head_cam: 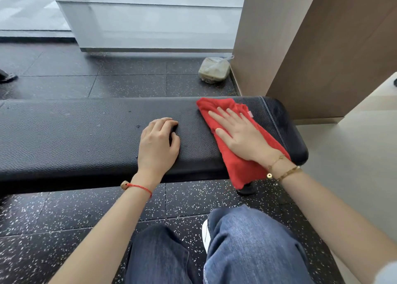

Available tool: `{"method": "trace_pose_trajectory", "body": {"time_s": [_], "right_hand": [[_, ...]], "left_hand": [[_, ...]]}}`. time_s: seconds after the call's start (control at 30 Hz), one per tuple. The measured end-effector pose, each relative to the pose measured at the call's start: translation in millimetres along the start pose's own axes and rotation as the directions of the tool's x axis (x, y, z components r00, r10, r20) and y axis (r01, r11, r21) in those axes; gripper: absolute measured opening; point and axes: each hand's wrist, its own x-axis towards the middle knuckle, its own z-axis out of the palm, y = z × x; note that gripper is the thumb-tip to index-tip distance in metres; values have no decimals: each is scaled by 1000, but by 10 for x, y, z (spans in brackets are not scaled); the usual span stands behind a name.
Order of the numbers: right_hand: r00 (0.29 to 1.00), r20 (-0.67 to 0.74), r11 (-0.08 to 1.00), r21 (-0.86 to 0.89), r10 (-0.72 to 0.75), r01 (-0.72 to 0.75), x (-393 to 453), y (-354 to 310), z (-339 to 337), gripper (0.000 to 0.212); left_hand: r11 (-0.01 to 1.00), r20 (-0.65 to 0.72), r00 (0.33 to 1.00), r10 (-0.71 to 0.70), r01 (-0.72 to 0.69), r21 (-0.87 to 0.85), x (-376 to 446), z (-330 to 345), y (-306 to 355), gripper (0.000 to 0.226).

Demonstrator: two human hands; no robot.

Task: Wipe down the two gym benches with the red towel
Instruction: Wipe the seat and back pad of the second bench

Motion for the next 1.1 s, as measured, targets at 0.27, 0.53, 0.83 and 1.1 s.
{"method": "trace_pose_trajectory", "body": {"time_s": [0.27, 0.53, 0.83, 1.1], "right_hand": [[983, 52, 984, 9, 175, -176, 754, -200, 45, 53], [991, 13, 991, -28, -130, 131, -10, -329, 98, 52], [941, -1, 941, -31, 338, -338, 509, 440, -46, 53], [998, 15, 998, -34, 61, -61, 169, -169, 53, 53]], "left_hand": [[1000, 2, 1000, 0, 0, 20, 4, 1, 5, 25], [1000, 7, 1000, -1, 1, 10, 6, -18, 15, 26], [1000, 7, 1000, -13, 13, 21, -11, -13, 39, 25], [1000, 7, 1000, -4, 4, 15, 3, -20, 33, 25]]}}
